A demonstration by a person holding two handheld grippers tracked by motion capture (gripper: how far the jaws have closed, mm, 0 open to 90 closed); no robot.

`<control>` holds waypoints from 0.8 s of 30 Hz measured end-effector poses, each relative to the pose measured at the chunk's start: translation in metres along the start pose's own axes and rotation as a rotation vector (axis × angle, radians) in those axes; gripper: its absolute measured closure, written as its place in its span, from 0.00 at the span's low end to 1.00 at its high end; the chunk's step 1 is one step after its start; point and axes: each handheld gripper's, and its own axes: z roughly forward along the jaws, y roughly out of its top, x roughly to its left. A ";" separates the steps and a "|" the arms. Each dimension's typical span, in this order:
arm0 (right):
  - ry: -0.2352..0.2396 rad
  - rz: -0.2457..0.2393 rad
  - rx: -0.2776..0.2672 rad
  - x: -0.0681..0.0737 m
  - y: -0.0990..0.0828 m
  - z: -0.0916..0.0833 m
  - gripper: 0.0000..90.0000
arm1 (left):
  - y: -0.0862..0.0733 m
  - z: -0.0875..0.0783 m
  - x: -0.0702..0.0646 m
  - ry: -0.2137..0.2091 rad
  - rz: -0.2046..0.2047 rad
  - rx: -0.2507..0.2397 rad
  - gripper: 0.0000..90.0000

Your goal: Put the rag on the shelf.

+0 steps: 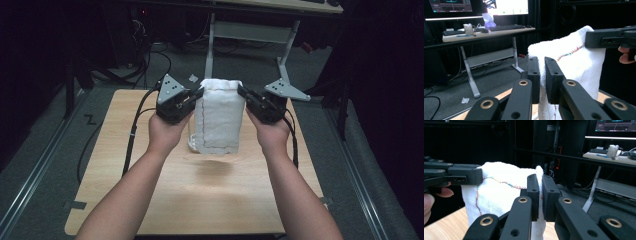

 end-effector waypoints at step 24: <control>-0.009 0.024 0.044 -0.023 0.021 0.053 0.96 | 0.021 0.036 0.040 0.048 -0.056 0.001 0.93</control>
